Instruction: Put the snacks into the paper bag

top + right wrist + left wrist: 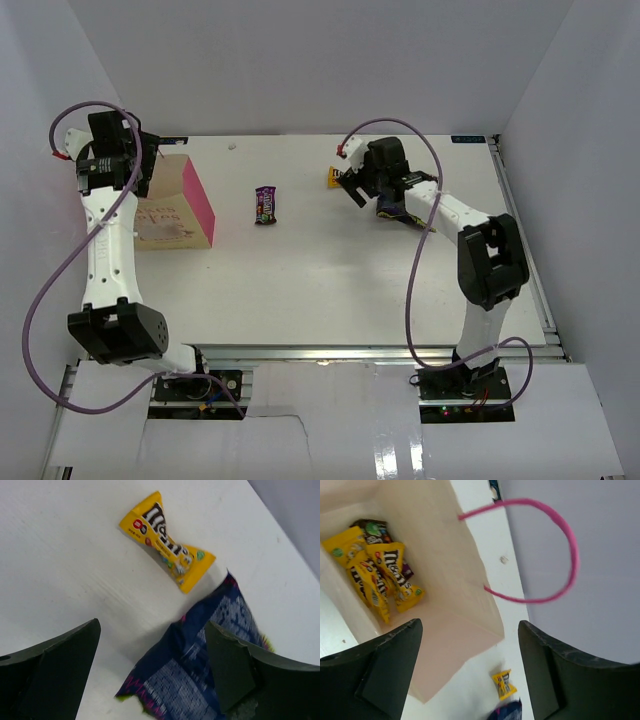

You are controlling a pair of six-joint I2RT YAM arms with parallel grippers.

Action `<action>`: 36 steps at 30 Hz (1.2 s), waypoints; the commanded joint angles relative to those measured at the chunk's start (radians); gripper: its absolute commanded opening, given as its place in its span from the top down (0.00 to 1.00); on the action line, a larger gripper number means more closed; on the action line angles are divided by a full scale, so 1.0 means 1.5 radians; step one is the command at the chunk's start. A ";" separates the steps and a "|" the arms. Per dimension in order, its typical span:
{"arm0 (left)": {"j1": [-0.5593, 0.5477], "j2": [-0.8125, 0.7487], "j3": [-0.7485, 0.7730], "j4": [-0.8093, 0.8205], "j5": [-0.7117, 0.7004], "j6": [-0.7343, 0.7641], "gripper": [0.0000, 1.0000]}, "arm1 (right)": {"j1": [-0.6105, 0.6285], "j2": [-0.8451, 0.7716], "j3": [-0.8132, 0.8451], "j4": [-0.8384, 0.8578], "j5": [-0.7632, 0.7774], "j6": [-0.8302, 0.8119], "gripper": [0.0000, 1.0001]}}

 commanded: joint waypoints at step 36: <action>-0.355 -0.259 -0.567 0.591 0.383 0.080 0.02 | -0.081 0.174 0.116 -0.085 -0.455 -0.230 0.87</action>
